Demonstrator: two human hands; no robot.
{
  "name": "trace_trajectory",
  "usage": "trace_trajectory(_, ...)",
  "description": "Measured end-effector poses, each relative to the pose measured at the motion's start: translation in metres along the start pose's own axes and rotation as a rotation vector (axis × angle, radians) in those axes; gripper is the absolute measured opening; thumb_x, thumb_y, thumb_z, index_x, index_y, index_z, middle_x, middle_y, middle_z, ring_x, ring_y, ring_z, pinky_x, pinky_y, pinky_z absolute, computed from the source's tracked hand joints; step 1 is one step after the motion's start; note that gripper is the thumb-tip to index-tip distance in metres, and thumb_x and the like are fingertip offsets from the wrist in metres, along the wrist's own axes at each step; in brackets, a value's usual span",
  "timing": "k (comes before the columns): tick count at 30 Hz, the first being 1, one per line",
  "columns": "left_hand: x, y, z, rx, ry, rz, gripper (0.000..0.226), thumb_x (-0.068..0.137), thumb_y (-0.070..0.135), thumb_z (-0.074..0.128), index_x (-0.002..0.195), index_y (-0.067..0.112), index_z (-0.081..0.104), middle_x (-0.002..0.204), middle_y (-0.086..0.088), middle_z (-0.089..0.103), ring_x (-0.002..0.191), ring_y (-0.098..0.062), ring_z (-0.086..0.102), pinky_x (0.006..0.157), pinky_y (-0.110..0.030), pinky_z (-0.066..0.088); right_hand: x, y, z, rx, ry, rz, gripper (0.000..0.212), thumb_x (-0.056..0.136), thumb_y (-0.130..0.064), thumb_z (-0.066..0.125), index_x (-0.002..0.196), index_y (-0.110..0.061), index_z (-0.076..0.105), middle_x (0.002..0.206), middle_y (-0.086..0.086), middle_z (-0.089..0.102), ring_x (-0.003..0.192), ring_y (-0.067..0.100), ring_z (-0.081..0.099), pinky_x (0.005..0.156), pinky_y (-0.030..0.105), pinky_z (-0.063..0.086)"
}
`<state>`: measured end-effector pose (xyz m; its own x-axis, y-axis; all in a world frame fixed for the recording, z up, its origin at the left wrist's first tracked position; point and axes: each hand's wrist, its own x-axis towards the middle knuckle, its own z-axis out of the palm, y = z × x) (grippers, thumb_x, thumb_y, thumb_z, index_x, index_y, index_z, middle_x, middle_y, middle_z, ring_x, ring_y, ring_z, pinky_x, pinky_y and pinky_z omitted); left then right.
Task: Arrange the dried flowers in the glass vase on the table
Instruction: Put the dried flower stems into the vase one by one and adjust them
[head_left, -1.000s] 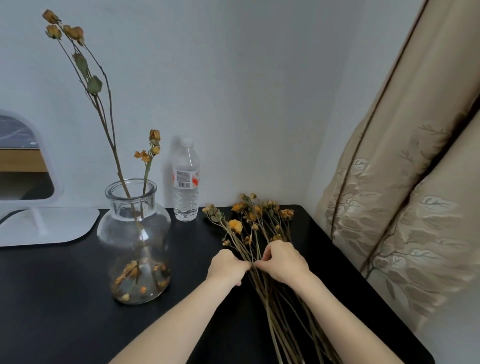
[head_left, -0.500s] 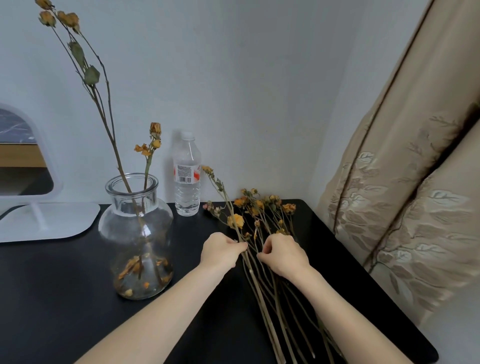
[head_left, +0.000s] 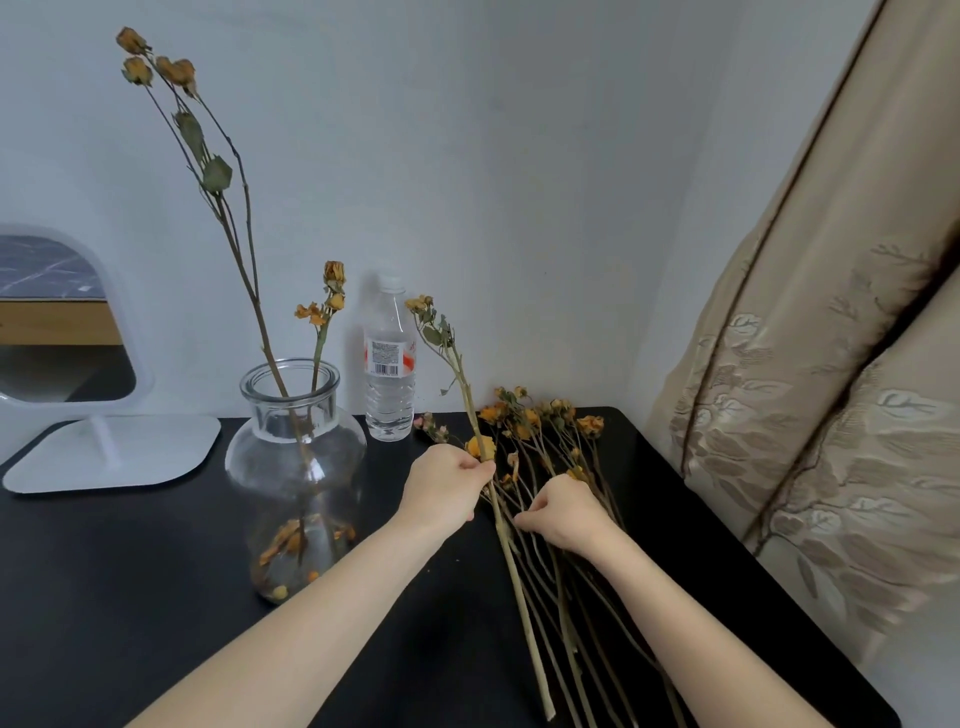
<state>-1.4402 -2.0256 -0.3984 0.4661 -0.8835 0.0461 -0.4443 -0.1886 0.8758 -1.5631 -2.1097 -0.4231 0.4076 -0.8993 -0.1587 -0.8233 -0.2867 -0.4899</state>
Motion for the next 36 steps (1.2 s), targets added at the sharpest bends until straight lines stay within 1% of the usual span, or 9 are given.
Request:
trace_trajectory(6,-0.001,0.001,-0.007,0.005,-0.009,0.022,0.030,0.094,0.023,0.050,0.088,0.001,0.069,0.049,-0.001,0.047,0.043,-0.013,0.046,0.074,-0.031,0.049,-0.007,-0.002,-0.019,0.197,0.100,-0.134,0.018,0.087,-0.028,0.062,0.077,-0.018,0.072,0.082,0.004,0.071,0.073,0.007,0.062,0.067,0.016,0.045)
trace_trajectory(9,0.000,0.003,-0.011,-0.022,-0.009,0.022,0.025,0.095,0.022,0.048,0.085,0.009,0.067,0.049,0.000,0.047,0.043,-0.012,0.045,0.069,-0.029,0.047,-0.011,-0.004,-0.031,0.317,0.174,-0.197,0.015,0.087,-0.027,0.062,0.085,-0.018,0.074,0.076,-0.009,0.067,0.074,-0.001,0.058,0.077,0.019,0.045)
trace_trajectory(11,0.001,0.005,-0.012,-0.042,-0.015,0.026,0.024,0.095,0.021,0.047,0.082,0.012,0.065,0.049,-0.001,0.047,0.043,-0.012,0.044,0.064,-0.028,0.045,-0.014,-0.006,-0.037,0.381,0.236,-0.241,0.013,0.087,-0.028,0.064,0.086,-0.019,0.074,0.070,-0.019,0.061,0.070,-0.006,0.055,0.072,0.014,0.040)
trace_trajectory(13,0.001,0.006,-0.013,-0.067,-0.018,0.026,0.024,0.095,0.020,0.047,0.077,0.015,0.063,0.050,-0.001,0.046,0.043,-0.012,0.043,0.055,-0.025,0.041,-0.016,-0.008,-0.042,0.436,0.282,-0.284,0.013,0.086,-0.028,0.065,0.087,-0.019,0.074,0.067,-0.019,0.061,0.068,-0.008,0.056,0.066,0.010,0.037)
trace_trajectory(15,0.000,0.007,-0.013,-0.084,-0.024,0.025,0.023,0.095,0.020,0.048,0.078,0.014,0.063,0.051,0.000,0.045,0.043,-0.012,0.043,0.052,-0.023,0.038,-0.019,-0.010,-0.047,0.505,0.286,-0.304,0.014,0.086,-0.028,0.065,0.087,-0.018,0.074,0.063,-0.018,0.063,0.066,-0.008,0.057,0.070,0.013,0.041)
trace_trajectory(18,-0.003,0.006,-0.012,-0.093,-0.028,0.026,0.021,0.094,0.020,0.049,0.083,0.011,0.065,0.051,0.002,0.045,0.043,-0.011,0.042,0.050,-0.021,0.036,-0.022,-0.009,-0.049,0.544,0.282,-0.304,0.017,0.089,-0.026,0.061,0.088,-0.014,0.074,0.045,-0.027,0.056,0.052,-0.010,0.052,0.078,0.013,0.042)
trace_trajectory(26,-0.009,0.003,-0.012,-0.087,-0.049,0.007,0.020,0.094,0.021,0.050,0.086,0.011,0.065,0.051,0.002,0.045,0.042,-0.010,0.042,0.047,-0.019,0.034,-0.028,0.002,-0.050,0.638,0.277,-0.245,0.018,0.090,-0.023,0.059,0.085,-0.013,0.073,0.034,-0.015,0.046,0.033,-0.004,0.043,0.058,0.016,0.036)
trace_trajectory(32,-0.011,0.000,-0.006,-0.081,-0.071,-0.014,0.020,0.094,0.021,0.050,0.083,0.014,0.066,0.049,0.002,0.046,0.043,-0.011,0.043,0.050,-0.023,0.035,-0.022,0.012,-0.042,0.694,0.234,-0.092,0.022,0.093,-0.020,0.055,0.080,-0.013,0.072,0.045,-0.007,0.041,0.036,0.002,0.033,0.038,0.007,0.033)
trace_trajectory(36,-0.010,-0.002,-0.004,-0.054,-0.074,-0.012,0.020,0.094,0.022,0.050,0.083,0.014,0.066,0.050,0.001,0.047,0.042,-0.010,0.043,0.051,-0.023,0.036,-0.017,0.015,-0.041,0.663,0.261,-0.060,0.024,0.092,-0.017,0.053,0.077,-0.014,0.071,0.044,-0.007,0.044,0.037,0.003,0.036,0.048,0.015,0.039)
